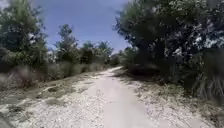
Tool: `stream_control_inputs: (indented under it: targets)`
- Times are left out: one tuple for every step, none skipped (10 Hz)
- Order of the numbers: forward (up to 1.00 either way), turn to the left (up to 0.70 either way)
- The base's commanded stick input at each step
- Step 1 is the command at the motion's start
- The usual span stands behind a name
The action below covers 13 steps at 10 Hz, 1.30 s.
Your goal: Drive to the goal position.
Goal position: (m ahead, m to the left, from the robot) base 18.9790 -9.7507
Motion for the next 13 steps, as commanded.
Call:
stream_control_inputs:
  targets:
    - [0.5,0.0]
    - [0.5,0.0]
    - [0.5,0.0]
    - [0.5,0.0]
    - [0.5,0.0]
    - [0.5,0.0]
    - [0.5,0.0]
    - [0.5,0.0]
    - [0.5,0.0]
    - [0.5,0.0]
    - [0.5,0.0]
    - [0.5,0.0]
    - [0.5,0.0]
